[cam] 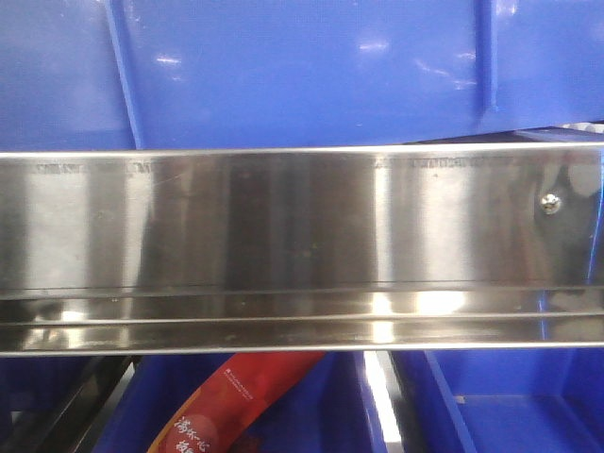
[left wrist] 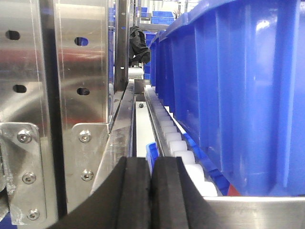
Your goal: Move blue bin to conveyor side
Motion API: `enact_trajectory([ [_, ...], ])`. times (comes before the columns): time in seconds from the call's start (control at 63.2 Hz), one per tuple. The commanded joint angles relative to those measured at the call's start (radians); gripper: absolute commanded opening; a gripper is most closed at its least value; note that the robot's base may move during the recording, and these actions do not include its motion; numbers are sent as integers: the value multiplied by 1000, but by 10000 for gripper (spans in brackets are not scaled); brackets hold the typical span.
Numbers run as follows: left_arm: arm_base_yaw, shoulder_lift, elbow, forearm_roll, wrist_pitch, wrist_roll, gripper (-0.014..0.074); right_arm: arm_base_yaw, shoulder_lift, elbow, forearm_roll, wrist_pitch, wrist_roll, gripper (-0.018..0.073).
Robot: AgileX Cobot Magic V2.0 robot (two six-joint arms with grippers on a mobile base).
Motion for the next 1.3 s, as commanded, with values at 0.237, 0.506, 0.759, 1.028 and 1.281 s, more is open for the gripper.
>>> enact_trajectory([
  [0.237,-4,-4,-3,-6,-11,1,-10,-4,-3,0,2,-19,-3,-81],
  [0.506,-4,-4,-3,-6,-11,1,-10,-4,-3,0,2,-24,-3,-81],
  [0.759,-4,-4,-3,-10,-206,1,-10,-4,-3,0,4,-313,54,-81],
  [1.028,-4,-4,-170,-10,-404,1,-10,-4,-3,-145,4,-515,108,-81],
  [1.281,-4,114,-487,-10,-59,1,-10,-4,100,-509,4,-74,108,-81],
])
